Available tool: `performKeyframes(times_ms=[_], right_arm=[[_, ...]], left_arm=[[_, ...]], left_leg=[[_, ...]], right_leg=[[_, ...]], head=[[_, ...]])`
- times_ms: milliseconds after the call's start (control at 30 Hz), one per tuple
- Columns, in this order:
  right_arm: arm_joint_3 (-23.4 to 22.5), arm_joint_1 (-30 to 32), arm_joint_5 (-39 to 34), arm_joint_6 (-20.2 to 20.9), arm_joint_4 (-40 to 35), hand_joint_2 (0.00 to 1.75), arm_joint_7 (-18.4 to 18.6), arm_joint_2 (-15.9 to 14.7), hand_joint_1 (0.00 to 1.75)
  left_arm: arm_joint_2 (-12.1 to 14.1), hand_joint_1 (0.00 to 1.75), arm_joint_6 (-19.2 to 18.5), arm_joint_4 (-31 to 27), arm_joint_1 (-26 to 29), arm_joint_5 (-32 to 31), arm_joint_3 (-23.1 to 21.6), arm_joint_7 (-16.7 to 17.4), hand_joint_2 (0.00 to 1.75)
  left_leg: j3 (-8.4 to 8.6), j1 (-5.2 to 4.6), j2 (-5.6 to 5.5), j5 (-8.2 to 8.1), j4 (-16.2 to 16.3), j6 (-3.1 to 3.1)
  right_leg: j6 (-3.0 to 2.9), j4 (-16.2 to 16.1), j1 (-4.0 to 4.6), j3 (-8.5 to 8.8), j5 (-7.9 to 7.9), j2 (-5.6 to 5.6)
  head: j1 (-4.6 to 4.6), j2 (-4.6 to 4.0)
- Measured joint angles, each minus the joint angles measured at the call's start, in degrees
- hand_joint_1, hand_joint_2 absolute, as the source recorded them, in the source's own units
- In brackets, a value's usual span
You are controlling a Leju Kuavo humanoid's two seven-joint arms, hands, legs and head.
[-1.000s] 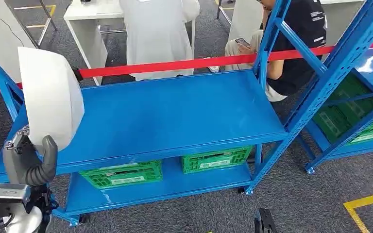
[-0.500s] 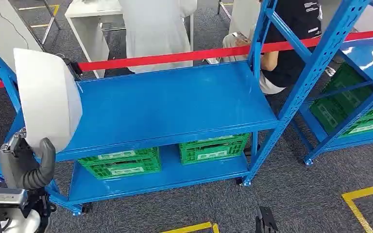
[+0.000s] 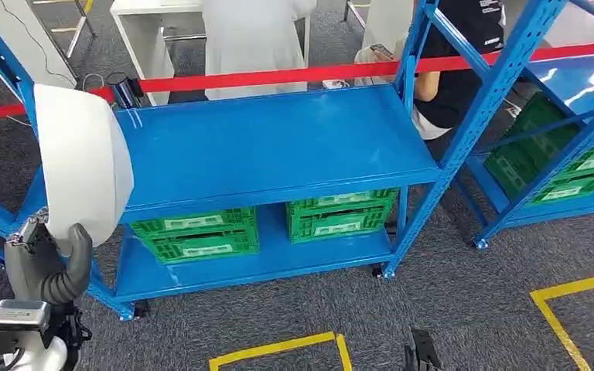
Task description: Take the parts from the cabinet and place them on the table.
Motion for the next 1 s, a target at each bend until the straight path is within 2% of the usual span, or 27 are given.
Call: performKeyframes(times_ms=[33, 67, 100, 133, 167, 200, 233, 300, 333, 367, 400, 433, 467, 500, 533, 567, 633, 667, 700, 733, 800, 833, 867, 900, 933, 967, 1000], right_arm=[[0.00, -0.15, 0.00, 0.00, 0.00, 0.00, 0.02, -0.07, 0.00], [0.02, -0.18, 0.00, 0.00, 0.00, 0.00, 0.02, -0.07, 0.00], [0.00, -0.18, 0.00, 0.00, 0.00, 0.00, 0.13, -0.07, 0.00], [0.00, -0.12, 0.02, 0.00, 0.00, 0.00, 0.20, -0.07, 0.00], [0.00, -0.04, 0.04, 0.09, 0.02, 0.00, 0.35, 0.02, 0.00], [0.00, -0.13, 0.11, 0.24, 0.00, 0.00, 0.46, 0.11, 0.00], [0.00, -0.14, 0.15, 0.37, 0.00, 0.00, 0.52, 0.09, 0.00], [0.00, -0.12, 0.18, 0.79, 0.00, 0.00, 0.72, 0.11, 0.00], [0.00, -0.12, 0.17, 0.85, 0.00, 0.00, 0.81, 0.11, 0.00], [0.00, -0.11, 0.18, 0.87, 0.00, 0.00, 0.92, 0.11, 0.00], [0.00, -0.12, 0.17, 0.94, 0.00, 0.00, 0.90, 0.11, 0.00], [0.00, -0.14, 0.20, 1.00, 0.00, 0.00, 0.87, 0.11, 0.00], [0.00, -0.15, 0.22, 1.01, 0.00, 0.00, 0.81, 0.11, 0.00], [0.00, -0.21, 0.24, 1.03, 0.00, 0.00, 0.66, 0.11, 0.00], [0.00, -0.16, 0.20, 1.05, 0.00, 0.00, 0.42, 0.11, 0.00], [0.00, -0.22, 0.13, 1.29, 0.00, 0.00, 0.13, 0.11, 0.00], [0.00, -0.25, -0.11, 1.62, 0.00, 0.00, 0.07, 0.11, 0.00], [-0.02, -0.12, -0.33, 1.75, 0.00, 0.00, 0.04, 0.11, 0.00], [-0.13, -0.05, -0.50, 1.86, 0.00, 0.00, 0.00, 0.13, 0.00], [-0.20, 0.04, -0.50, 1.88, 0.00, 0.00, 0.02, 0.20, 0.00], [-0.31, -0.10, -0.50, 1.88, 0.00, 0.00, -0.02, 0.24, 0.00], [-0.35, -0.16, -0.50, 1.88, 0.00, 0.00, 0.00, 0.22, 0.00], [-0.35, -0.17, -0.48, 1.88, 0.00, 0.00, 0.00, 0.20, 0.00], [-0.37, -0.16, -0.48, 1.86, 0.00, 0.00, 0.09, 0.17, 0.00], [-0.37, -0.15, -0.44, 1.86, 0.00, 0.00, 0.09, 0.17, 0.00], [-0.37, -0.15, -0.42, 1.86, 0.00, 0.00, 0.09, 0.17, 0.00], [-0.37, -0.22, -0.42, 1.86, 0.00, 0.00, 0.07, 0.17, 0.00]], left_arm=[[0.07, 1.75, 0.05, -0.22, 0.07, -0.02, 0.09, -0.02, 1.75], [0.09, 1.75, 0.05, -0.26, 0.13, -0.02, 0.13, -0.02, 1.75], [0.07, 1.75, 0.07, -0.35, 0.20, -0.20, 0.15, -0.09, 1.75], [0.09, 1.75, 0.07, -0.46, 0.43, -0.22, 0.15, -0.05, 1.75], [0.18, 1.75, 0.07, -0.57, 0.68, -0.28, 0.20, -0.07, 1.75], [0.46, 1.75, 0.09, -0.68, 0.83, -0.35, 0.37, -0.07, 1.75], [0.52, 1.75, 0.09, -0.75, 0.81, -0.39, 0.42, -0.04, 1.75], [0.61, 1.75, 0.07, -0.79, 0.87, -0.72, 0.46, -0.02, 1.75], [0.61, 1.75, 0.02, -0.79, 0.96, -0.85, 0.48, -0.04, 1.75], [0.61, 1.75, -0.02, -0.79, 1.03, -0.92, 0.50, -0.04, 1.75], [0.63, 1.75, -0.04, -0.79, 1.03, -0.92, 0.55, -0.02, 1.75], [0.66, 1.75, -0.04, -0.79, 1.03, -0.98, 0.63, -0.02, 1.75], [0.66, 1.75, -0.04, -0.81, 1.02, -1.05, 0.74, -0.02, 1.75], [0.66, 1.75, -0.06, -0.94, 1.02, -1.07, 0.79, -0.02, 1.75], [0.66, 1.75, -0.13, -1.18, 0.97, -1.07, 0.81, 0.00, 1.75], [0.68, 1.75, -0.17, -1.42, 1.00, -1.07, 0.81, -0.09, 1.75], [0.68, 1.75, -0.66, -1.38, 1.02, -1.07, 0.85, -0.04, 1.75], [0.68, 1.75, -0.92, -1.36, 1.00, -1.11, 0.85, -0.04, 1.75], [0.70, 1.75, -1.11, -1.25, 0.72, -1.26, 0.85, -0.02, 1.75], [0.61, 1.75, -1.24, -1.20, 0.52, -1.55, 0.85, 0.00, 1.75], [0.46, 1.75, -1.38, -1.12, 0.25, -1.86, 0.85, 0.00, 1.75], [0.44, 1.75, -1.44, -1.01, 0.16, -2.12, 0.85, 0.00, 1.75], [0.42, 1.75, -1.51, -0.88, 0.13, -2.14, 0.85, 0.02, 1.75], [0.39, 1.75, -1.66, -0.72, 0.10, -2.23, 0.85, 0.02, 1.75], [0.37, 1.75, -1.73, -0.66, 0.08, -2.23, 0.85, 0.02, 1.75], [0.28, 1.75, -1.77, -0.66, 0.01, -2.23, 0.85, 0.02, 1.75], [0.22, 1.75, -1.81, -0.66, -0.17, -2.25, 0.85, 0.02, 1.75]], left_leg=[[-0.68, -0.28, -0.07, 0.33, 0.22, -0.36], [-0.59, -0.18, 0.05, 0.84, 0.17, -0.74], [-0.67, -0.03, 0.03, 1.38, 0.06, -1.09], [-0.64, 0.07, -0.01, 2.04, -0.32, -1.46], [-0.89, -0.06, -0.12, 2.22, -0.31, -1.79], [-1.61, 0.05, -0.20, 0.04, 0.73, -2.07], [-2.46, 0.24, -0.20, -3.41, 3.35, -2.35], [-4.39, 0.61, -0.18, -9.93, 11.85, -3.03], [-4.82, 0.74, -0.17, -11.00, 15.42, -3.28], [-4.46, 0.90, -0.17, -10.23, 17.35, -3.43], [-3.00, 1.05, -0.17, -8.15, 16.82, -3.53], [-0.60, 1.18, -0.14, -6.08, 14.36, -3.59], [3.07, 1.30, -0.14, -4.73, 9.98, -3.61], [6.98, 1.44, -0.16, -5.28, 5.15, -3.67], [10.82, 1.13, -0.21, -7.97, -0.34, -3.60], [10.91, 0.93, -0.28, -8.63, -1.43, -2.69], [9.88, 0.42, -0.20, -7.90, -1.35, -1.56], [9.32, 0.45, -0.05, -7.17, -1.60, -0.76], [8.65, 0.64, 0.28, -6.36, -1.62, -0.07], [7.78, 0.62, 0.25, -5.68, -1.62, 0.38], [6.05, 0.42, 0.23, -4.14, -1.56, 0.63], [4.94, 0.27, 0.27, -3.32, -1.49, 0.71], [3.91, 0.14, 0.27, -2.56, -1.36, 0.69], [2.78, 0.07, 0.27, -1.84, -1.18, 0.60], [1.77, 0.03, 0.29, -1.22, -0.94, 0.50], [0.95, 0.01, 0.29, -0.72, -0.66, 0.38], [0.26, -0.02, 0.29, -0.24, -0.38, 0.20]], right_leg=[[-0.08, -2.65, 0.35, 1.20, -0.74, -0.02], [-0.14, -2.14, 0.45, 0.65, -0.33, 0.03], [-0.37, -2.11, 0.58, 0.44, -0.20, 0.01], [-0.78, -2.24, 0.70, 0.26, 0.37, -0.01], [-1.25, -2.83, 0.04, -0.35, 1.37, -0.29], [-1.76, -2.90, -0.04, -1.00, 2.03, -0.52], [-2.14, -2.91, -0.10, -1.74, 2.65, -0.56], [-2.02, -2.89, -0.10, -3.52, 4.08, -0.62], [-1.93, -2.84, -0.11, -4.43, 4.80, -0.68], [-1.80, -2.80, -0.13, -5.40, 5.52, -0.79], [-1.62, -2.74, -0.16, -6.16, 6.24, -0.89], [-1.39, -2.61, -0.22, -7.01, 6.92, -0.92], [-1.10, -2.48, -0.30, -7.87, 7.56, -0.92], [-0.79, -2.20, -0.30, -8.17, 8.02, -0.89], [-0.38, -2.02, -0.11, -8.63, 8.41, -0.82], [0.03, -2.11, -0.09, -8.66, 9.07, -0.84], [0.95, -2.70, -0.44, -8.79, 10.35, -0.86], [1.37, -2.86, -0.55, -9.01, 10.99, -0.84], [1.64, -1.82, -0.75, -9.67, 8.97, -0.64], [1.79, 0.58, -0.75, -10.55, 5.38, -0.55], [2.00, 9.18, -0.58, -12.96, -1.63, -0.37], [1.95, 13.24, -0.49, -13.65, -3.39, -0.31], [1.82, 15.53, -0.39, -13.50, -3.11, -0.28], [1.62, 15.67, -0.26, -12.27, -1.19, -0.25], [1.37, 13.49, -0.10, -9.90, 1.23, -0.24], [1.07, 9.58, 0.03, -6.61, 2.82, -0.21], [0.68, 4.17, 0.19, -2.37, 2.81, -0.15]], head=[[0.04, 0.00], [-0.07, 0.00], [0.22, 0.00], [0.24, 0.00], [0.24, 0.00], [0.20, 0.00], [0.02, 0.00], [-0.02, 0.00], [-0.02, 0.00], [-0.02, 0.00], [-0.02, 0.00], [0.00, 0.00], [0.00, 0.00], [-0.02, 0.00], [-0.05, 0.00], [0.13, 0.00], [0.11, 0.00], [0.00, 0.00], [0.13, 0.00], [0.17, 0.00], [0.24, 0.00], [0.24, 0.00], [0.24, 0.00], [0.26, 0.00], [0.24, 0.00], [0.24, 0.00], [0.24, 0.00]])
